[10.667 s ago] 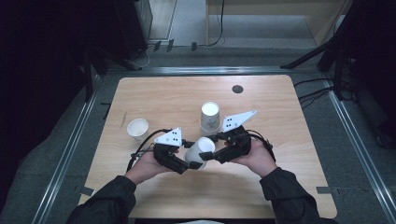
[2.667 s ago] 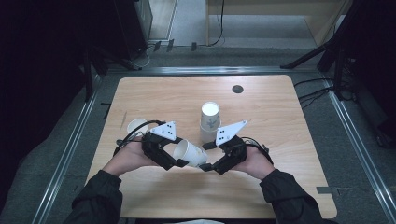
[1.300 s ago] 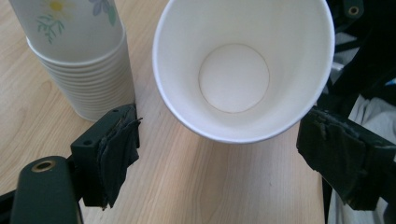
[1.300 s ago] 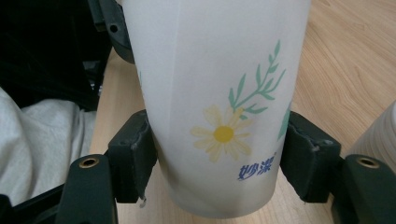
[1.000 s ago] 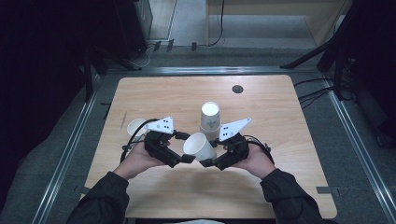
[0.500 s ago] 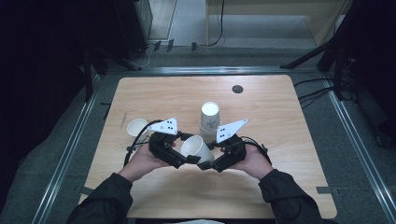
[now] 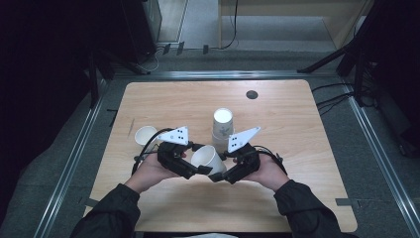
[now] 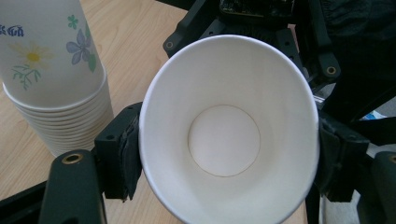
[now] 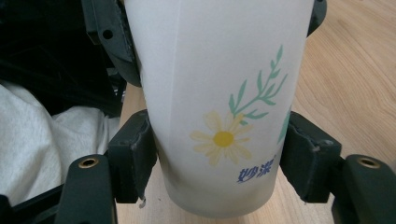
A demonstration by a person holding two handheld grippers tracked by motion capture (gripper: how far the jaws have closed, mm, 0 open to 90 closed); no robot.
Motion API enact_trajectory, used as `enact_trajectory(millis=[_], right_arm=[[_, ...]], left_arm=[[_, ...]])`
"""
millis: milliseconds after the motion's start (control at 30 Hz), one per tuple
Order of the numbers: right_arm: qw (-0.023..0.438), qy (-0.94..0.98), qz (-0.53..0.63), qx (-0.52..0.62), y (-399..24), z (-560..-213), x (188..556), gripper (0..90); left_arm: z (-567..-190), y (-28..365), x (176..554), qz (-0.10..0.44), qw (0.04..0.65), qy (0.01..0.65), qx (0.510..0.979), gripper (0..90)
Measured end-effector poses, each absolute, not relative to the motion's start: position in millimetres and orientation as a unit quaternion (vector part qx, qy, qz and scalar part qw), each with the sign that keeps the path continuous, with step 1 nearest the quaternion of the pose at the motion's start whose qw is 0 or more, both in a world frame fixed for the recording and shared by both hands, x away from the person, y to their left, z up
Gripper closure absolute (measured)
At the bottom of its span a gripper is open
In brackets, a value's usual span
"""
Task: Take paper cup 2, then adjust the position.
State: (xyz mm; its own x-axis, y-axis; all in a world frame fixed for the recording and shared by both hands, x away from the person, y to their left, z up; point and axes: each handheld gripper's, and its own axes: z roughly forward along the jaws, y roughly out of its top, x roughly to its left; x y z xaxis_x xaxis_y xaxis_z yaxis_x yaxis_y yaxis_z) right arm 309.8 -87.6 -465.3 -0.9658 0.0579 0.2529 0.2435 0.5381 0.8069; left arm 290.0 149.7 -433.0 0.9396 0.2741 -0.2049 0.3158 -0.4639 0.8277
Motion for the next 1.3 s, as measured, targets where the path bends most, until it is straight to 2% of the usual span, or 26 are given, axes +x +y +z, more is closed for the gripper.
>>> enact_trajectory(millis=[100, 267, 400, 633, 833, 1300], right_arm=[[0.098, -0.874, -0.469, -0.086, -87.4, -466.4, 309.4, 29.8], [0.071, -0.882, -0.458, -0.083, -87.5, -469.2, 306.9, 23.5], [0.048, -0.893, -0.439, -0.086, -89.4, -472.2, 306.0, 22.5], [0.033, -0.902, -0.423, -0.082, -93.2, -474.7, 305.7, 21.8], [0.010, -0.912, -0.393, -0.118, -95.9, -479.9, 310.0, 21.9], [-0.027, -0.890, -0.422, -0.168, -121.5, -467.0, 313.3, 21.9]], left_arm=[[-432.6, 151.2, 291.0, -0.024, 0.489, 0.173, 0.854, 23.8], [-431.9, 154.4, 291.1, -0.019, 0.486, 0.172, 0.857, 23.8], [-430.5, 158.2, 291.4, -0.014, 0.485, 0.175, 0.857, 23.8], [-428.1, 166.6, 292.4, 0.008, 0.479, 0.183, 0.858, 23.8], [-429.4, 171.4, 294.2, 0.013, 0.463, 0.196, 0.865, 23.8], [-431.6, 185.2, 293.3, 0.023, 0.446, 0.210, 0.870, 23.7]])
